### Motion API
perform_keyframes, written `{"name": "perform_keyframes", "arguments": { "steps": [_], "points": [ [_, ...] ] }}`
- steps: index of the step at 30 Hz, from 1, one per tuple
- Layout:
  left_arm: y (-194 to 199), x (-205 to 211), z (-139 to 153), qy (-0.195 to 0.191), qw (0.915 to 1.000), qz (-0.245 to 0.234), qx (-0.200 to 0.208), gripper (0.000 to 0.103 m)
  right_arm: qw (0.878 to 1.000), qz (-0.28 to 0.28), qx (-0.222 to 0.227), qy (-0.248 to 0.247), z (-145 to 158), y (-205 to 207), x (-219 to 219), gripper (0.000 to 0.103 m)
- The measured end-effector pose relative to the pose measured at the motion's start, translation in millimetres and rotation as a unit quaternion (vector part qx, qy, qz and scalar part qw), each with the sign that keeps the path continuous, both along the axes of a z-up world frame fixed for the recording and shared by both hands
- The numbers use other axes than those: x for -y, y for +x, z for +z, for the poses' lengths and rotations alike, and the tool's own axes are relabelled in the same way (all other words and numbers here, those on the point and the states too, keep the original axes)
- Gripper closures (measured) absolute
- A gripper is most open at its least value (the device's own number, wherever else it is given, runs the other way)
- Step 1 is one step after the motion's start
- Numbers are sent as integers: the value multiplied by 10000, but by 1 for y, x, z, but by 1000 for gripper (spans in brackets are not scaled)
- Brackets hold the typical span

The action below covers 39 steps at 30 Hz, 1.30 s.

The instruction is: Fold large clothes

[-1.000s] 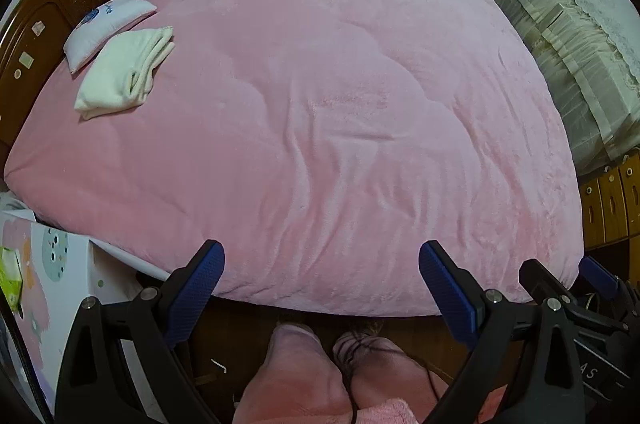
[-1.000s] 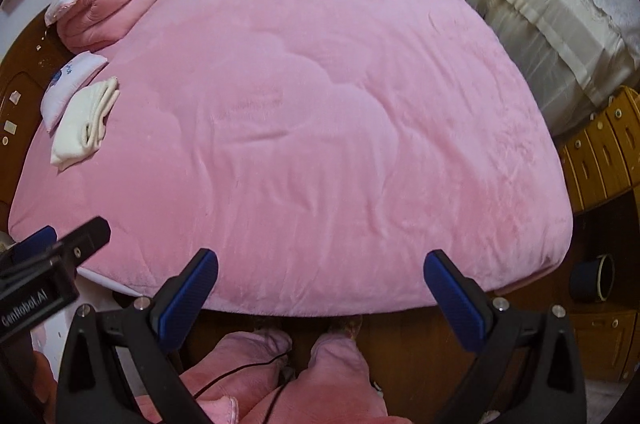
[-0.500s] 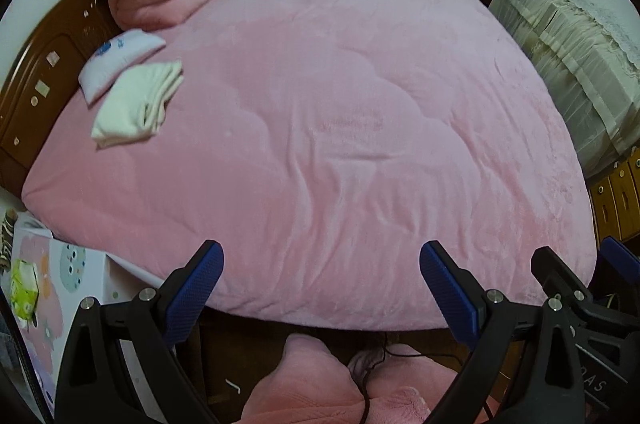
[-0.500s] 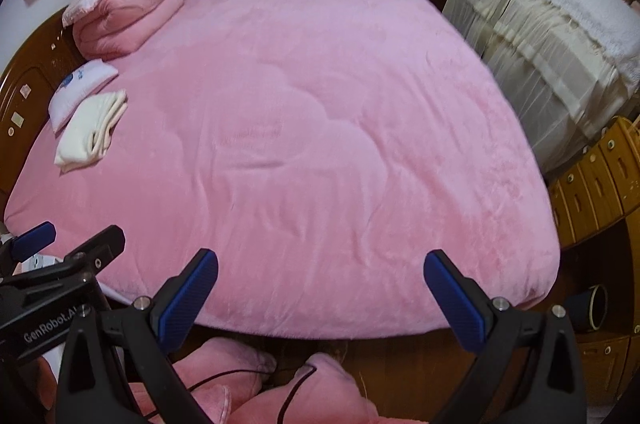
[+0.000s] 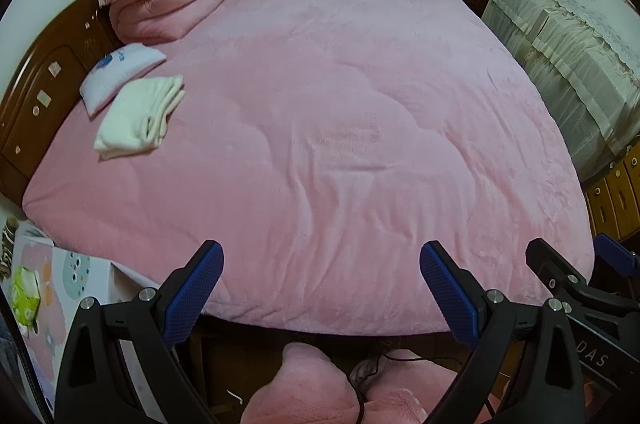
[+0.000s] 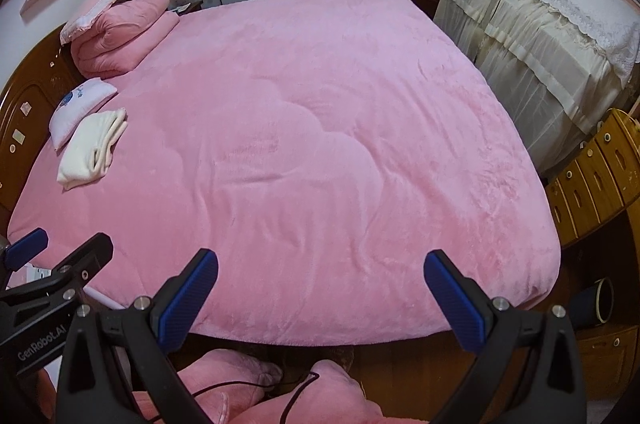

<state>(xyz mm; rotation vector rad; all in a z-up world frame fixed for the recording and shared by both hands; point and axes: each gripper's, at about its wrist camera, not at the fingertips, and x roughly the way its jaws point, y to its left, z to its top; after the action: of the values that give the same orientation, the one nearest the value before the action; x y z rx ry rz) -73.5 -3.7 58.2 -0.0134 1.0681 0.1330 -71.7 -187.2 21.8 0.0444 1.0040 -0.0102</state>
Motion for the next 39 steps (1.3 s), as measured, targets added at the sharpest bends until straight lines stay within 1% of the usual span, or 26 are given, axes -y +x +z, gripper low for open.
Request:
{"name": "perform_keyframes", "arguments": {
  "steps": [11, 27, 39],
  "points": [
    [1, -7, -4, -162, 9997, -24, -180, 5, 9997, -16, -231, -28, -8, -1, -9, 0],
    [3, -6, -5, -165, 9997, -188, -49, 5, 9994, -121, -319, -79, -11, -1, -14, 0],
    [4, -4, -6, -182, 9996, -188, -68, 5, 9993, -132, -339, -84, -12, 1, -13, 0]
  ]
}}
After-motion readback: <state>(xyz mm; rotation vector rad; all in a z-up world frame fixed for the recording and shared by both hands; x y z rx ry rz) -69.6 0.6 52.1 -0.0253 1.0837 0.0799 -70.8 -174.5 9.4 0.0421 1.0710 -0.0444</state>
